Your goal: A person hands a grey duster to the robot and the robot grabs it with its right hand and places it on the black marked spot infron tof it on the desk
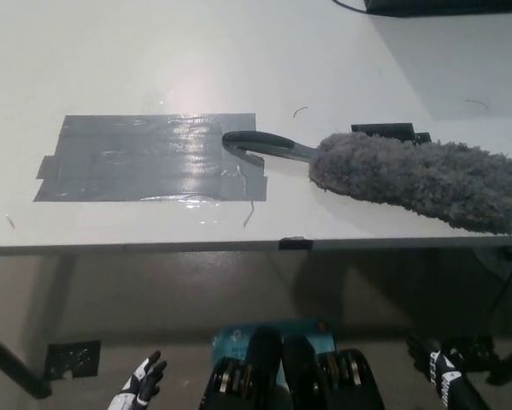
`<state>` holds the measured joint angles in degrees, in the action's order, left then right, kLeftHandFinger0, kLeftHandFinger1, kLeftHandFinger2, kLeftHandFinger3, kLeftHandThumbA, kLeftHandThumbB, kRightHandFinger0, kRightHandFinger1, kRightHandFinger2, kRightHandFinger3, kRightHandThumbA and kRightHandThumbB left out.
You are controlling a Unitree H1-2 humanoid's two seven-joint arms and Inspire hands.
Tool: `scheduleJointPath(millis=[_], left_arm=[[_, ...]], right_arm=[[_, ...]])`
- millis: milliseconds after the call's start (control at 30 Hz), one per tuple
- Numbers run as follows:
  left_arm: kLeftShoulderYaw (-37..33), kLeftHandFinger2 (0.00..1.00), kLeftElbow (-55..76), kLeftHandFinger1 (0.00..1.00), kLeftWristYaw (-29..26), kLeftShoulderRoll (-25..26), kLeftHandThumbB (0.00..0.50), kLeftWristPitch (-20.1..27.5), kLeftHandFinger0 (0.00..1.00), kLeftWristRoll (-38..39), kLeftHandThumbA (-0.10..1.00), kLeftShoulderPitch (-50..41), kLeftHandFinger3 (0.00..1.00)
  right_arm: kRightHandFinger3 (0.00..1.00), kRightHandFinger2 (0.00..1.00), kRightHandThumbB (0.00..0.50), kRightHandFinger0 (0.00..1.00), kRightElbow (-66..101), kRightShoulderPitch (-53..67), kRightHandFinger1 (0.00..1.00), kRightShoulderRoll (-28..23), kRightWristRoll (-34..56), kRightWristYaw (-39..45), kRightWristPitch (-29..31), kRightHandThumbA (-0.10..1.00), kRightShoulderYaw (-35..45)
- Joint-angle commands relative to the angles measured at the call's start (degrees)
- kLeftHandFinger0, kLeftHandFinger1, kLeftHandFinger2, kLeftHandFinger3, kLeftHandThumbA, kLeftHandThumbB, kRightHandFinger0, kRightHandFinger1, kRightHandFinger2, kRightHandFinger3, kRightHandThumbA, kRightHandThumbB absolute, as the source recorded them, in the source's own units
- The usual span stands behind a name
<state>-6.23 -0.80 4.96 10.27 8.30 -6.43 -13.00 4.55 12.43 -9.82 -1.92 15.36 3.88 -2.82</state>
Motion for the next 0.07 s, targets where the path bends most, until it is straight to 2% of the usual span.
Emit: scheduleJointPath(millis=[0,33], left_arm=[[0.0,1.0,0.4,1.0,0.1,0.2,0.199,4.3,1.0,-0.3,1.0,1.2,1.0],[0.0,1.0,0.4,1.0,0.1,0.2,0.199,4.3,1.0,-0.3,1.0,1.2,1.0]], right_arm=[[1.0,1.0,0.456,1.0,-2.5,-2.6,1.0,0.8,-3.3,-3.4,11.7,1.0,-0.8],[1.0,1.0,0.456,1.0,-2.5,-2.6,1.0,0.8,-3.3,-3.4,11.7,1.0,-0.8]])
